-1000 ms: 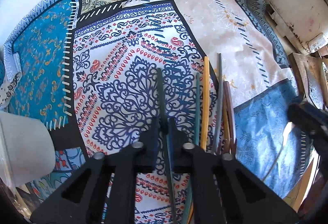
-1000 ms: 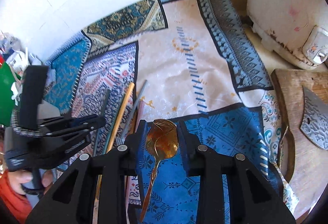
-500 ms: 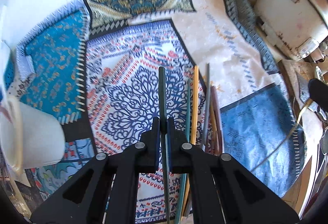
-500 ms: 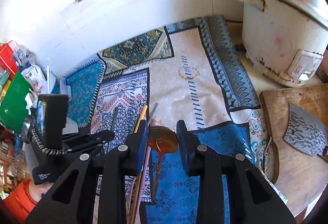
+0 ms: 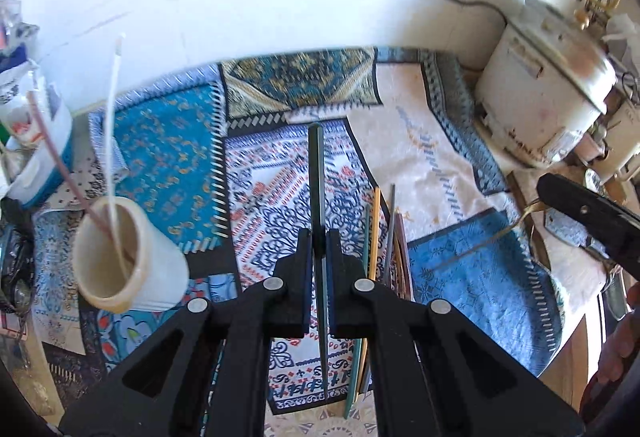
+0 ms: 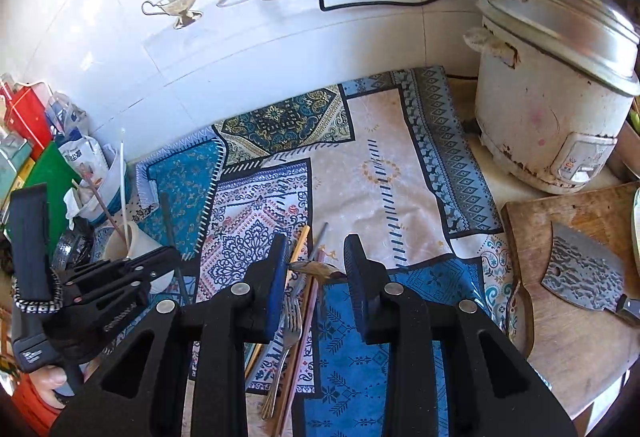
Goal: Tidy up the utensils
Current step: 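Grasp the dark green chopstick with the left tool while the right tool carries the spoon toward the cup, then lower the green chopstick into the white cup and open the left tool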
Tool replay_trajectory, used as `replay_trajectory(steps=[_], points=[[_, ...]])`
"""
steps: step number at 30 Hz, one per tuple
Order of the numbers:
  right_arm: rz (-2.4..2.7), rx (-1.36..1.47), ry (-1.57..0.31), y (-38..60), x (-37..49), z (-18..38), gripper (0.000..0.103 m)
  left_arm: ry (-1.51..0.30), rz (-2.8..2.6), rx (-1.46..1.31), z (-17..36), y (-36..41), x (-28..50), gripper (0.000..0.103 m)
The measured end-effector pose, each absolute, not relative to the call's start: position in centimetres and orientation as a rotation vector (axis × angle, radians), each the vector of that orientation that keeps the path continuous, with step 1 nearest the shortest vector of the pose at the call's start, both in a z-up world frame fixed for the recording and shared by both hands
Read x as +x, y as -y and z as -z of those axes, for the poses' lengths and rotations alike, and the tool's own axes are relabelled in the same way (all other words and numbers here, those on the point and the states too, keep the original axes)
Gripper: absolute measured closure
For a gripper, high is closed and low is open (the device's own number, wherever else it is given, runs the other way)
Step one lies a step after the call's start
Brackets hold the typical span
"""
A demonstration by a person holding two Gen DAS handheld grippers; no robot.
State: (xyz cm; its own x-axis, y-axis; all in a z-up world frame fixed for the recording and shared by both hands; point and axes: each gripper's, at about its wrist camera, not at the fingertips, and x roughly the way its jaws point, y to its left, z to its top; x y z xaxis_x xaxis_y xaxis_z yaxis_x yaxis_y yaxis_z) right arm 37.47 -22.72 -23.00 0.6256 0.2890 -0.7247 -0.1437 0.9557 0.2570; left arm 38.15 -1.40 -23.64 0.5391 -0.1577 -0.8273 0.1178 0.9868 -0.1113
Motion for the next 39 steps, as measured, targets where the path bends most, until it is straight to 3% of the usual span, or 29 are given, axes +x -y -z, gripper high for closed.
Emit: replay_trajectory(steps=[21, 39], points=[[-0.375, 0.093, -0.715, 15.4, 38.6, 16.6, 0.077, -0.703, 0.055, -0.136, 13.4, -6.9, 34.6, 0.099], [-0.603, 0.014, -0.599, 4.9, 38.8, 11.9, 0.077, -0.569, -0.109, -0.24, 8.6, -16.4, 31.5, 0.1]])
